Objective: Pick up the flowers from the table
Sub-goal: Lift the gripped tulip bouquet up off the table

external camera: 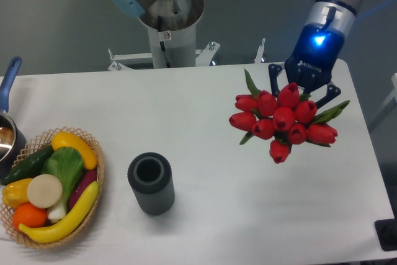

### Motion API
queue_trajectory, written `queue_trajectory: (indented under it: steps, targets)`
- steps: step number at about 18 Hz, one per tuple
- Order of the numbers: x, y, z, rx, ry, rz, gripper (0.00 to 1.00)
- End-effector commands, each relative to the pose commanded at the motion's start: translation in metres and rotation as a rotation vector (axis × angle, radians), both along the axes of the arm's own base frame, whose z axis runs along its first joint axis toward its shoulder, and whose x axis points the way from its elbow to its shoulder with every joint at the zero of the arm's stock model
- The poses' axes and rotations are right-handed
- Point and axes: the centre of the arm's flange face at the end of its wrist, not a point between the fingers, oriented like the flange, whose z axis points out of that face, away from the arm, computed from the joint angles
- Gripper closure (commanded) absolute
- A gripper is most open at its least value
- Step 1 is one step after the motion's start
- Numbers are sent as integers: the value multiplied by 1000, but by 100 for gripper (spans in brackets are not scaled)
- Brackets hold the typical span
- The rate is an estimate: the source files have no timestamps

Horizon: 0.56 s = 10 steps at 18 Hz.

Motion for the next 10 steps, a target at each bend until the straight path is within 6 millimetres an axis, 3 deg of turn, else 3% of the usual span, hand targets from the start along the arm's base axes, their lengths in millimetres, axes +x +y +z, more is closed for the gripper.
queue_trajectory:
  steps: [10]
  targets:
    - [-1,-9,6,26,0,8,72]
